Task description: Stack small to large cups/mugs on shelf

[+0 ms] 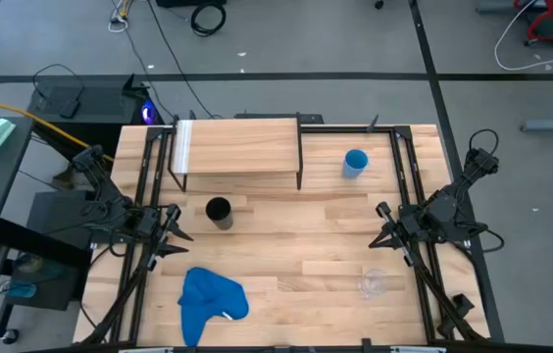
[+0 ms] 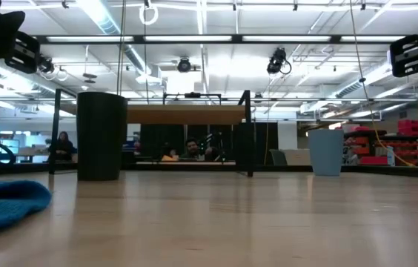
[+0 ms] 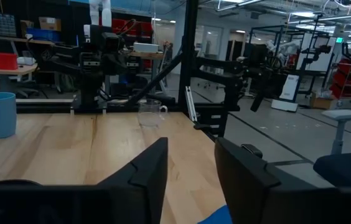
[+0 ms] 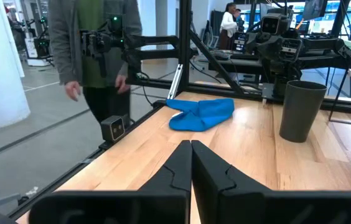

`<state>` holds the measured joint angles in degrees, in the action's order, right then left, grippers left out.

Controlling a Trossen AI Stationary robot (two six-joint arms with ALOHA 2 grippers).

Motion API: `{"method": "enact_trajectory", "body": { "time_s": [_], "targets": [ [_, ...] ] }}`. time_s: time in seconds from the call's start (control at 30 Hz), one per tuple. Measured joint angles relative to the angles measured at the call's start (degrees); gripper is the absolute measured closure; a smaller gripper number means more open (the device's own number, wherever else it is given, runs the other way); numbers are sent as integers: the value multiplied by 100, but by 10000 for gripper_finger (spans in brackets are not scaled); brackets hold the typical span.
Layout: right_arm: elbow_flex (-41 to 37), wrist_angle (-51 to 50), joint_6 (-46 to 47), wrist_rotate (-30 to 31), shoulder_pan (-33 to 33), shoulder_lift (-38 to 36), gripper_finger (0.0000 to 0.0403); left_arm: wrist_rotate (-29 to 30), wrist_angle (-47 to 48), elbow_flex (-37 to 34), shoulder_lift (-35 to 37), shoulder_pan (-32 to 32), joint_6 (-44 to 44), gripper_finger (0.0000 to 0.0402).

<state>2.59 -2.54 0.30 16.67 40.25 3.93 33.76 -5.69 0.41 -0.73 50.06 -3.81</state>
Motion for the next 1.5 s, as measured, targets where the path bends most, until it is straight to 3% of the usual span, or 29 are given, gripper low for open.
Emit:
{"method": "enact_trajectory", "body": {
  "time_s": [1.5],
  "targets": [
    [0,6,-2,4,0,-1,391,2,-1,-1,1,0,6,257]
  ]
}}
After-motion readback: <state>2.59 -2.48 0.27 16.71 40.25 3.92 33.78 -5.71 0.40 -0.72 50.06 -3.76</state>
